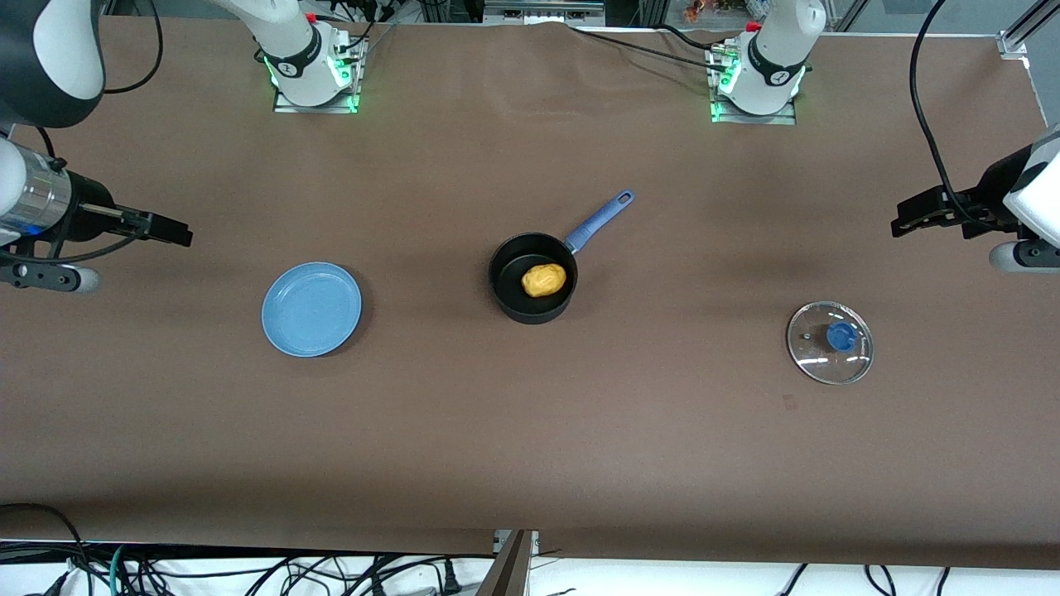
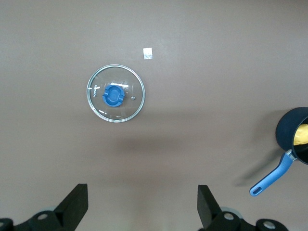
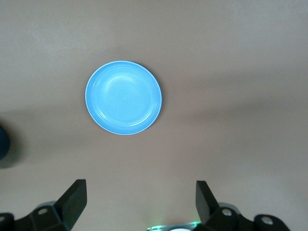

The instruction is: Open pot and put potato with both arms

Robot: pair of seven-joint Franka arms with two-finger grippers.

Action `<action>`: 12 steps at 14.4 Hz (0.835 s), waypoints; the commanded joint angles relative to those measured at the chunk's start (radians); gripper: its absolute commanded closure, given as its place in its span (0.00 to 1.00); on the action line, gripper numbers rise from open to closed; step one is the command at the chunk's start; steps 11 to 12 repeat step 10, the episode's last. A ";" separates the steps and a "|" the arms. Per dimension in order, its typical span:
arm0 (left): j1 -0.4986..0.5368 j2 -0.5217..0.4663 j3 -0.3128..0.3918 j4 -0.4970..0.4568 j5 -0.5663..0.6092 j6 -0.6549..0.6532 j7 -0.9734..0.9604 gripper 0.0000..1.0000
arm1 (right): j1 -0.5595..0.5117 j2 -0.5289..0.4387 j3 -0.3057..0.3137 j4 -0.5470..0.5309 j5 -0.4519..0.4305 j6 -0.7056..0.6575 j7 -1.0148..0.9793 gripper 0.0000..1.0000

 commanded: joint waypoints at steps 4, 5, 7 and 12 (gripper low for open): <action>0.002 0.003 -0.017 0.024 0.007 -0.021 -0.026 0.00 | -0.291 -0.169 0.276 -0.213 -0.054 0.154 -0.222 0.00; 0.002 0.003 -0.017 0.024 0.007 -0.021 -0.026 0.00 | -0.294 -0.178 0.279 -0.211 -0.054 0.150 -0.222 0.00; 0.002 0.003 -0.017 0.024 0.007 -0.021 -0.026 0.00 | -0.329 -0.207 0.329 -0.214 -0.056 0.141 -0.181 0.00; 0.002 0.003 -0.017 0.024 0.007 -0.019 -0.026 0.00 | -0.345 -0.210 0.357 -0.217 -0.054 0.095 -0.101 0.00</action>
